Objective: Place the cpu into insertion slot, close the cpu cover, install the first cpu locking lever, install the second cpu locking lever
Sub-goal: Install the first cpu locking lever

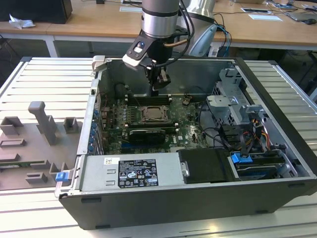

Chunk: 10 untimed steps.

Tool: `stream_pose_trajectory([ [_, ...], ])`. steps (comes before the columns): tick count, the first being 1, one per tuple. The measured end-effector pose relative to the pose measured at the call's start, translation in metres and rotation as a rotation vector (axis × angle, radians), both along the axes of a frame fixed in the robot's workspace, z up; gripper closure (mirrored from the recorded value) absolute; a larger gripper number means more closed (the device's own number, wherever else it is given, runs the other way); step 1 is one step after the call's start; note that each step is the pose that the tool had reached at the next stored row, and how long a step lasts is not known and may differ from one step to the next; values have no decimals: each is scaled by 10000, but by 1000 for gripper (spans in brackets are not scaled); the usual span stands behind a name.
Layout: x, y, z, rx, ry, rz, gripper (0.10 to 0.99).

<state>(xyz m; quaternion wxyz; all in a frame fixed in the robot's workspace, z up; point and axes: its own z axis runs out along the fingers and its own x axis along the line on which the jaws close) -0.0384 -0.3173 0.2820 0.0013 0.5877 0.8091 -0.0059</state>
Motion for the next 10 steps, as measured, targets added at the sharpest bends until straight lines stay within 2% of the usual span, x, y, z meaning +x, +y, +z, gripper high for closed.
stream_pose_trajectory([
  [10, 0, 0, 0, 1, -1, 1260, 980],
])
